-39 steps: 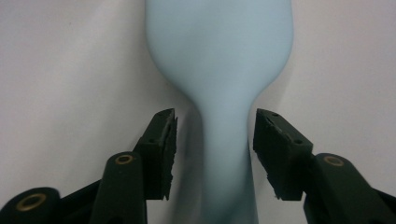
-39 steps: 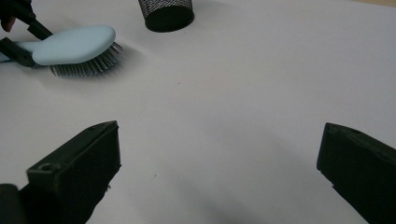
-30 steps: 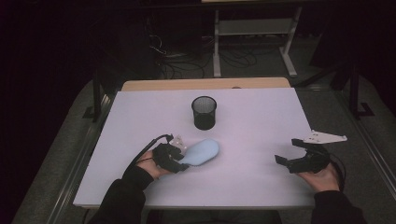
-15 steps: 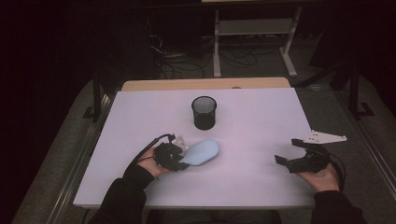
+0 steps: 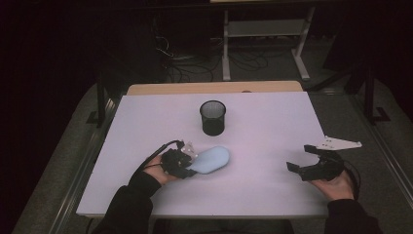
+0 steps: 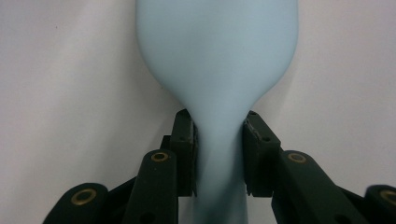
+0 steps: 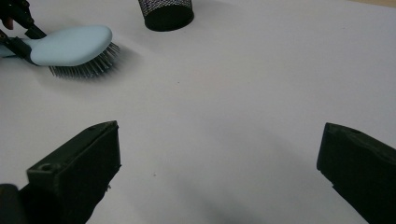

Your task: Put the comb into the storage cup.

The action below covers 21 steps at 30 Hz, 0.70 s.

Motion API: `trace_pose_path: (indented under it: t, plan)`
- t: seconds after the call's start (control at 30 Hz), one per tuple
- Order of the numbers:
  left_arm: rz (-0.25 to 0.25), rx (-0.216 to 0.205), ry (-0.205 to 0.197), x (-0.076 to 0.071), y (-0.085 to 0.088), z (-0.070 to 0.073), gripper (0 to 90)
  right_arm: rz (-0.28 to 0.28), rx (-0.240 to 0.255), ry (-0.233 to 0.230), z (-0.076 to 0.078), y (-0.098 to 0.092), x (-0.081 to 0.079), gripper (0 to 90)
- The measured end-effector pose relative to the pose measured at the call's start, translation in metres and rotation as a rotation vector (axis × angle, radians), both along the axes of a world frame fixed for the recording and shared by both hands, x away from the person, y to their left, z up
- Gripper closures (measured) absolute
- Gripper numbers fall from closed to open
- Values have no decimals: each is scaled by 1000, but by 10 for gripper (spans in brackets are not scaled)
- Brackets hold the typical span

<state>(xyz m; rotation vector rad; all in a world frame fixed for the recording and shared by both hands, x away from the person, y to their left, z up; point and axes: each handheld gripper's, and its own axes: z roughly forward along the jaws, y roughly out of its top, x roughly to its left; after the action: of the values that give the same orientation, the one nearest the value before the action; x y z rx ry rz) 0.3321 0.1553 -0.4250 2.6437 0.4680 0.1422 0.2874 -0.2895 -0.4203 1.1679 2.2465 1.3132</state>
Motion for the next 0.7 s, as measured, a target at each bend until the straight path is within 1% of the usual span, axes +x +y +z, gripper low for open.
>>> trace_pose_path:
  t: [0.23,0.3,0.6,0.7]
  plan:
    - [-16,4,-22,-2,-1,1,700,1,0,1,0,0,0,0]
    - [-15,6,-20,-2,0,1,700,1,-1,1,0,0,0,0]
    - [-20,-8,-11,-4,0,2,701,1,0,1,0,0,0,0]
    - [-22,-4,-16,-4,0,3,701,1,1,0,-1,0,0,0]
